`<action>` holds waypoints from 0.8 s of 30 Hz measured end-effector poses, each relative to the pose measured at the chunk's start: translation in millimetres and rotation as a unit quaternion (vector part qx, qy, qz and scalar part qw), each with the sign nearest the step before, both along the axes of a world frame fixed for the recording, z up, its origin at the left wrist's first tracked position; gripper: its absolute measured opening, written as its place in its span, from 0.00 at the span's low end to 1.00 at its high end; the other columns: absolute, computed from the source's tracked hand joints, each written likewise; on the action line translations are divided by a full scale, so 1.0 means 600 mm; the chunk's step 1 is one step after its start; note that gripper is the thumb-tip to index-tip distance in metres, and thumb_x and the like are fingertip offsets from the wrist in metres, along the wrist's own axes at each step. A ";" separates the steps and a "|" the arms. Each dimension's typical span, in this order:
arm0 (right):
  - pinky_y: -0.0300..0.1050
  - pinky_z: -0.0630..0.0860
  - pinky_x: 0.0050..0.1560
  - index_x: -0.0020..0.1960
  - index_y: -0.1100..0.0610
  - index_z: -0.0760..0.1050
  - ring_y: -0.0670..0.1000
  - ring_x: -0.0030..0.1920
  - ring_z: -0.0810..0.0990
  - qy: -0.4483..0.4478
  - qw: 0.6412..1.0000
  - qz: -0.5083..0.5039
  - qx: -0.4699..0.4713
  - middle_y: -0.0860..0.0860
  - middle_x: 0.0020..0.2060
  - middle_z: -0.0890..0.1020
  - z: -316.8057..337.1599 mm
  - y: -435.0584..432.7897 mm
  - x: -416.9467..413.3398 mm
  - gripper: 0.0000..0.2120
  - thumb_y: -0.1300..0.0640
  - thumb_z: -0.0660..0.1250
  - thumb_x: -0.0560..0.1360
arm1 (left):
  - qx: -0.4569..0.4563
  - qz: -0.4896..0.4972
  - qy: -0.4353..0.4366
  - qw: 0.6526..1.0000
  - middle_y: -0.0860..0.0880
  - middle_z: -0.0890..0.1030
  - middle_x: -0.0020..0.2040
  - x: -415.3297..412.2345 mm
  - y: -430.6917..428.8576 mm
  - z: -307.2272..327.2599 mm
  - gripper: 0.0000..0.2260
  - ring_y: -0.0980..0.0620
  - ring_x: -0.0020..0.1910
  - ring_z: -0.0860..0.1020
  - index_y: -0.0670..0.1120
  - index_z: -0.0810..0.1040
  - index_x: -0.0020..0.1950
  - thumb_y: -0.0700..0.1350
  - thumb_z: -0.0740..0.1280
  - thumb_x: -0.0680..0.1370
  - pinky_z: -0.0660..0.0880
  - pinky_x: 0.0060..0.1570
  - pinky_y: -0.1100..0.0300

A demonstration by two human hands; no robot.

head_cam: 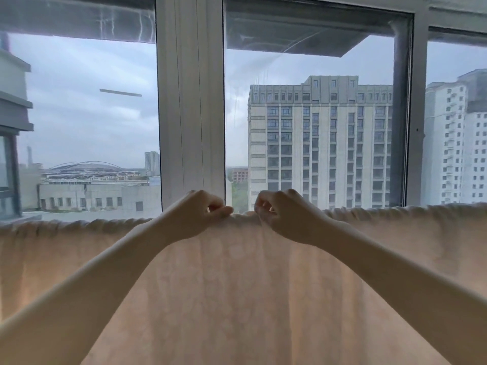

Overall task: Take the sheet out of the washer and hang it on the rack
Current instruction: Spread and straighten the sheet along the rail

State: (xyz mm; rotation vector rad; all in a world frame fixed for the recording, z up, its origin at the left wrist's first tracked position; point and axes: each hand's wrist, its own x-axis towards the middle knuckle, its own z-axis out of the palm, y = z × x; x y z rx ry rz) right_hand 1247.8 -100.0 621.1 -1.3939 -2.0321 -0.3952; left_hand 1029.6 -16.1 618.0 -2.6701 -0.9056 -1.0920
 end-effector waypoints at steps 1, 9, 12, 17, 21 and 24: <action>0.48 0.79 0.40 0.48 0.52 0.76 0.48 0.38 0.80 -0.016 1.000 0.015 0.001 0.48 0.41 0.81 -0.003 -0.002 -0.011 0.07 0.51 0.61 0.79 | 0.000 0.002 0.004 1.000 0.55 0.66 0.24 -0.013 -0.002 0.000 0.21 0.57 0.25 0.64 0.50 0.68 0.29 0.57 0.64 0.78 0.63 0.29 0.64; 0.45 0.80 0.41 0.55 0.53 0.75 0.47 0.41 0.80 -0.071 0.992 0.099 0.032 0.48 0.47 0.81 -0.016 0.003 -0.082 0.10 0.49 0.61 0.80 | -0.010 0.064 0.000 0.998 0.60 0.77 0.30 -0.139 -0.032 -0.010 0.16 0.61 0.30 0.74 0.54 0.81 0.40 0.64 0.61 0.75 0.67 0.32 0.70; 0.48 0.80 0.43 0.56 0.53 0.74 0.49 0.43 0.81 -0.075 0.990 0.115 0.044 0.49 0.49 0.81 -0.020 0.014 -0.109 0.11 0.47 0.60 0.80 | -0.018 0.099 -0.012 0.995 0.61 0.81 0.36 -0.187 -0.038 -0.018 0.13 0.62 0.36 0.78 0.59 0.82 0.44 0.64 0.61 0.75 0.71 0.37 0.67; 0.50 0.81 0.48 0.61 0.53 0.72 0.50 0.47 0.81 -0.066 0.986 0.150 0.042 0.49 0.55 0.78 -0.028 0.031 -0.152 0.14 0.48 0.63 0.79 | -0.027 0.145 -0.047 0.988 0.64 0.83 0.41 -0.251 -0.047 -0.033 0.14 0.67 0.42 0.79 0.59 0.82 0.48 0.65 0.62 0.72 0.74 0.45 0.65; 0.48 0.78 0.41 0.53 0.53 0.76 0.52 0.40 0.80 -0.080 0.981 0.138 0.107 0.48 0.48 0.78 -0.029 0.043 -0.172 0.08 0.51 0.60 0.81 | -0.009 0.144 -0.103 0.984 0.61 0.84 0.41 -0.280 -0.053 -0.039 0.05 0.65 0.43 0.80 0.55 0.83 0.46 0.53 0.70 0.74 0.76 0.47 0.66; 0.43 0.71 0.39 0.49 0.55 0.75 0.51 0.37 0.79 -0.103 0.977 0.100 0.160 0.48 0.43 0.78 -0.031 0.048 -0.181 0.06 0.57 0.60 0.81 | 0.024 0.162 -0.120 0.979 0.58 0.83 0.38 -0.279 -0.053 -0.043 0.02 0.63 0.40 0.80 0.50 0.83 0.43 0.45 0.71 0.75 0.74 0.44 0.65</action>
